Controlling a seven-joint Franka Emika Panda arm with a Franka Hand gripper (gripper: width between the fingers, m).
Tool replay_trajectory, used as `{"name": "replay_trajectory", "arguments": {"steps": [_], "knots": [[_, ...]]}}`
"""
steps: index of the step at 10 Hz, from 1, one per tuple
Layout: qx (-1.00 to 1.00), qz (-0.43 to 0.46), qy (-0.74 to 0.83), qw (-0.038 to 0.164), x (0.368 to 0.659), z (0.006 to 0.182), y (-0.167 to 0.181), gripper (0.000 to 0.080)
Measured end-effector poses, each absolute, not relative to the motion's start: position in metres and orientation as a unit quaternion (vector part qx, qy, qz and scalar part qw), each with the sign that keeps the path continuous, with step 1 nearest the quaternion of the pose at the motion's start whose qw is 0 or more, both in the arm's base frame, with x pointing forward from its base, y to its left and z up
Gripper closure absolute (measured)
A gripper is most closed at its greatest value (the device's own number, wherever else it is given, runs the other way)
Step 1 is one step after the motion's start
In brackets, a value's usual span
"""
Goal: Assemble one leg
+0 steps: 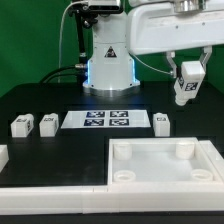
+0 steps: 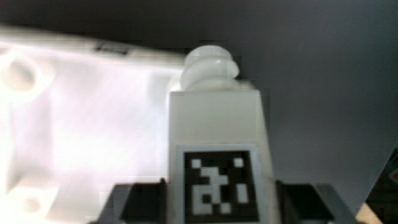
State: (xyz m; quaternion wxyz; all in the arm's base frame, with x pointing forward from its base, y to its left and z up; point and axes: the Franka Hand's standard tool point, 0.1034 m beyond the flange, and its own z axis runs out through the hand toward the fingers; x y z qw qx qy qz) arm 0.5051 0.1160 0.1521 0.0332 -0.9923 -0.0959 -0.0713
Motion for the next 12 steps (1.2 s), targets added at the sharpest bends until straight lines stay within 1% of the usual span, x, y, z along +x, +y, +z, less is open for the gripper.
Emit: {"name": "replay_trajectory", "arguments": {"steps": [1, 2, 3, 4, 5, 6, 7, 9, 10, 12], "knots": [[-0.983, -0.136, -0.122, 0.029, 0.54, 0.173, 0.1, 0.0509], [-0.974, -0.184, -0.128, 0.026, 0.562, 0.184, 0.084, 0.0509], [-0.962, -0.242, -0.126, 0.02, 0.581, 0.191, 0.073, 0.0509], [-0.954, -0.276, -0.117, 0.017, 0.591, 0.193, 0.067, 0.0509], [-0.936, -0.33, -0.12, 0.002, 0.597, 0.197, 0.06, 0.0509], [-0.923, -0.368, -0.114, -0.009, 0.593, 0.191, 0.051, 0.0509], [-0.931, -0.344, -0.118, -0.004, 0.587, 0.175, 0.05, 0.0509], [-0.936, -0.332, -0.12, -0.002, 0.586, 0.173, 0.051, 0.0509], [-0.941, -0.317, -0.122, 0.003, 0.585, 0.162, 0.052, 0.0509], [-0.946, -0.299, -0.124, 0.015, 0.599, 0.147, 0.059, 0.0509]]}}
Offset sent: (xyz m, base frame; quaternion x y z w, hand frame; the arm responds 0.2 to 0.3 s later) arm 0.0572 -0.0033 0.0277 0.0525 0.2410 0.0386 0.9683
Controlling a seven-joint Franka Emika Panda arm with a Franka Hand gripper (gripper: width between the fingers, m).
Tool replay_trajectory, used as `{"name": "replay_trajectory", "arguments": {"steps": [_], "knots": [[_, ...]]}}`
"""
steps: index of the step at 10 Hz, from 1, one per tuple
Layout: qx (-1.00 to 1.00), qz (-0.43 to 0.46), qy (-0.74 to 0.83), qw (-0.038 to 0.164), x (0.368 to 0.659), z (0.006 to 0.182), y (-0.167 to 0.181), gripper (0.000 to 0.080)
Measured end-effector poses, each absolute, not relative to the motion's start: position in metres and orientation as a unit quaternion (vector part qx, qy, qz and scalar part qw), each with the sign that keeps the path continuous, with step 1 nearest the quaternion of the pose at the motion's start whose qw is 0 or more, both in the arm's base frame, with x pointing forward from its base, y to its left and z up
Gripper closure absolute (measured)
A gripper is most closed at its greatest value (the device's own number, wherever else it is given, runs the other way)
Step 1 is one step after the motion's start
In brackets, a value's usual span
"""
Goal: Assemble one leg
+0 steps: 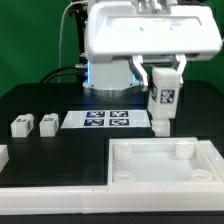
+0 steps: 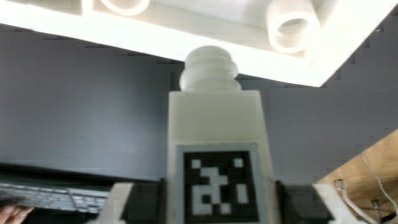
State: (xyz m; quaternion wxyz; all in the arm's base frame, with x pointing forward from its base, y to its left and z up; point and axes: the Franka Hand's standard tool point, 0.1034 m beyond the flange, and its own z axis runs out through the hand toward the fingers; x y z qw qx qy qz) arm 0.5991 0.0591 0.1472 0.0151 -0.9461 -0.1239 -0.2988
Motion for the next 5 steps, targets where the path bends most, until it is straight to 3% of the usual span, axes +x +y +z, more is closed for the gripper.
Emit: {"name": "replay_trajectory", "arguments": {"steps": [3, 5], "knots": [[-0.945, -0.303, -0.12, 0.042, 0.607, 0.111, 0.1, 0.0509], [-0.944, -0.304, -0.12, 0.048, 0.611, 0.108, 0.113, 0.0509]]}}
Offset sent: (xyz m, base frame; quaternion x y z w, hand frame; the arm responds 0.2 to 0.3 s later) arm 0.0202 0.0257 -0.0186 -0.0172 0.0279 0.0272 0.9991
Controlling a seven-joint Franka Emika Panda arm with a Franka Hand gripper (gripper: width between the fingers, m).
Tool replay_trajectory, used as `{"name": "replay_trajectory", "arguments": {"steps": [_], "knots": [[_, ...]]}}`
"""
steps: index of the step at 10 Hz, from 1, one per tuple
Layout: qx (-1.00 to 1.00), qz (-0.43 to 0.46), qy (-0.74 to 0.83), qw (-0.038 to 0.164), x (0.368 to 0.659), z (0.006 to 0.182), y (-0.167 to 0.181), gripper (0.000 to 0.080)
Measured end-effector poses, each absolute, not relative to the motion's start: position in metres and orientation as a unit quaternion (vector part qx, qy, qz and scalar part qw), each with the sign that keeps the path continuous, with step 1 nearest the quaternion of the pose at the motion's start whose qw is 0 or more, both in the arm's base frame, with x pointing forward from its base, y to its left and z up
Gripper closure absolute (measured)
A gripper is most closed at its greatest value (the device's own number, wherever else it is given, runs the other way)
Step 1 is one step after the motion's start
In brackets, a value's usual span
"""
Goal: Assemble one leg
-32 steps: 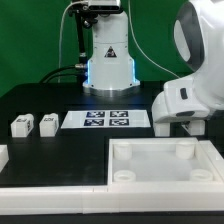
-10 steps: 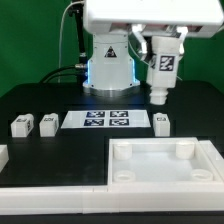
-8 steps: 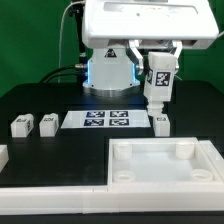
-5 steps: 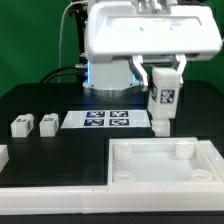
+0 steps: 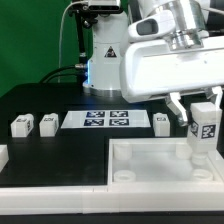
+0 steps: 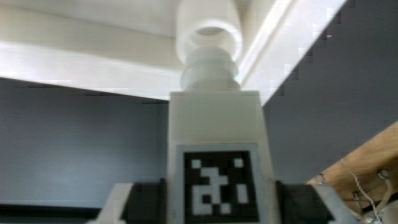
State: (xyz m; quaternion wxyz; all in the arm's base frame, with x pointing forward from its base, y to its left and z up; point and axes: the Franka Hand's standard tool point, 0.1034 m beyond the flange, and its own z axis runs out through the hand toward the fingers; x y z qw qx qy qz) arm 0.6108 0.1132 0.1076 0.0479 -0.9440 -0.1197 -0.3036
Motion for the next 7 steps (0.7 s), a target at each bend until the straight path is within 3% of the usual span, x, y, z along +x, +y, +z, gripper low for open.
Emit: {"name": "replay_trajectory", "arguments": {"steps": [7], "knots": [[-0.947, -0.296, -0.117, 0.05, 0.612, 0.093, 0.112, 0.0509]]}}
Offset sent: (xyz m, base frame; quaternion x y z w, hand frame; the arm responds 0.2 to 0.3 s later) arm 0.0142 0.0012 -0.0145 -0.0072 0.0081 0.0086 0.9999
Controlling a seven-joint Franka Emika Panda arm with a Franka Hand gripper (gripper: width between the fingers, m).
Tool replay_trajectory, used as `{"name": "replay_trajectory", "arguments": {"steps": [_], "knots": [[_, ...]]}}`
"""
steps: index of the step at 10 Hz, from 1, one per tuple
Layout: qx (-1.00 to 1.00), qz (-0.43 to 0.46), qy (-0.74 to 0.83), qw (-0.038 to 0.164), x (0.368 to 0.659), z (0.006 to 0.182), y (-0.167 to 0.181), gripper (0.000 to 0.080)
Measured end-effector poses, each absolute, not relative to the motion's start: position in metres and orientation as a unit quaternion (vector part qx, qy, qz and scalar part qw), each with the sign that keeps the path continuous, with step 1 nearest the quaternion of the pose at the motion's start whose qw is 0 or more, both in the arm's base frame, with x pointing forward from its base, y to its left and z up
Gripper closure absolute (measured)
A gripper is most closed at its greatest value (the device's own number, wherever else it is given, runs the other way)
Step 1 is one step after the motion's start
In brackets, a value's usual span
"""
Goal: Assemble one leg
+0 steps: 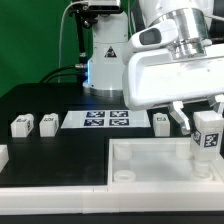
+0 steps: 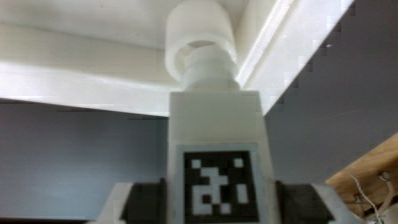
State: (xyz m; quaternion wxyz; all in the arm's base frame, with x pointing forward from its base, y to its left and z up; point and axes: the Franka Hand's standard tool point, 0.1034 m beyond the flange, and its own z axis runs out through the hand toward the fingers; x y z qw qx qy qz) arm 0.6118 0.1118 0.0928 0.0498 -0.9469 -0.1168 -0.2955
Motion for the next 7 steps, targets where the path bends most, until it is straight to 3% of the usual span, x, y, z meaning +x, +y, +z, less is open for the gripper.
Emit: {"name": "replay_trajectory", "arguments": {"steps": [5, 7], "knots": [[-0.948, -0.293, -0.114, 0.051, 0.614, 0.085, 0.111, 0.0509], [-0.948, -0.294, -0.112, 0.052, 0.611, 0.074, 0.111, 0.0509]]}}
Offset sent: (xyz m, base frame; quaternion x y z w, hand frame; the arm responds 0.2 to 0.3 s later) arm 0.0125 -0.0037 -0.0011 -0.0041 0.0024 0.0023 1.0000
